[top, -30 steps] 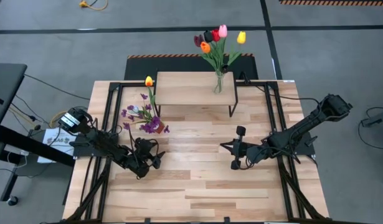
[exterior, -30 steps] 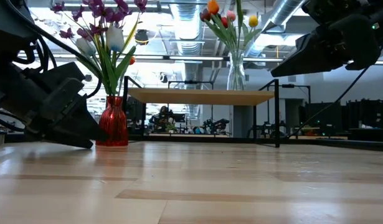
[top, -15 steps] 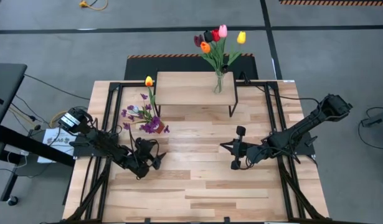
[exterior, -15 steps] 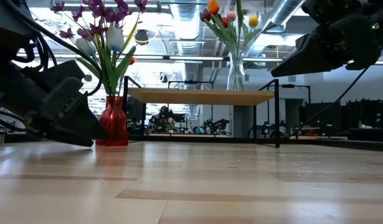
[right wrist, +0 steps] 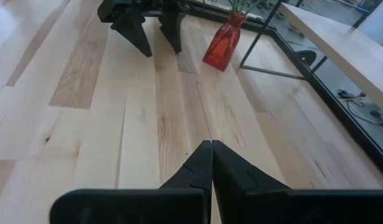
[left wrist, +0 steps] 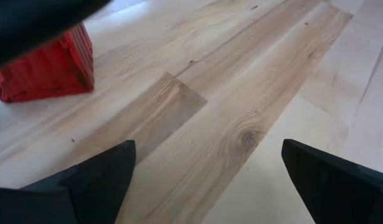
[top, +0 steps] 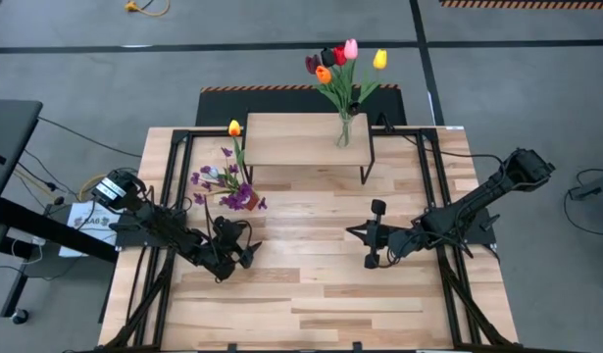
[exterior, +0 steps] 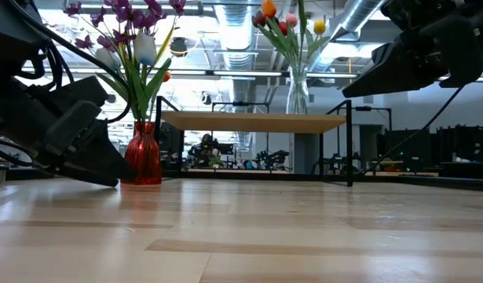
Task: Pick and place flowers into a vace then onto a shelf
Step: Put the red vase filled with flowers on the shelf
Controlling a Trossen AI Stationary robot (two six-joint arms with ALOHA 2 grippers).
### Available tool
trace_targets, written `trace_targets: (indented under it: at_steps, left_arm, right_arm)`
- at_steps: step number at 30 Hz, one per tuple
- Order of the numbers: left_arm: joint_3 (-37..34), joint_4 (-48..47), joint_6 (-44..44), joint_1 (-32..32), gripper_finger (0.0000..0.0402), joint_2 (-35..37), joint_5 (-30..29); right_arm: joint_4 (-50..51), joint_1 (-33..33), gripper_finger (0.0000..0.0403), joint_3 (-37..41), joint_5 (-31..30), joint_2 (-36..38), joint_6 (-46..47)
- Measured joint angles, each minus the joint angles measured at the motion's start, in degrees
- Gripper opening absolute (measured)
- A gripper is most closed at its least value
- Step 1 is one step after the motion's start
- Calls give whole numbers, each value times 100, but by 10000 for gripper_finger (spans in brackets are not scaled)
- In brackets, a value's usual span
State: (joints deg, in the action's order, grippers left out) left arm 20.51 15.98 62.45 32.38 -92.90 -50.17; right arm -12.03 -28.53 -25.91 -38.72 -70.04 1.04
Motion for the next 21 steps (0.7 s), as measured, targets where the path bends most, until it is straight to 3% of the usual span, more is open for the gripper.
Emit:
trace_targets:
  at_steps: [7,11,16,21]
  left_arm:
    - [0,147,133,-1,390,0,-115]
    - [0,337,58,253,391,0,-902]
    - [0,414,-112,900,391,0,-2407]
    - [0,413,-408,1237,391,0,-2951]
  right_arm:
    - [0,0,0,0,44,0,0]
    - [0,2,0,0,44,0,0]
    - [0,2,0,0,43,0,0]
    - [2,2,0,0,80,0,0]
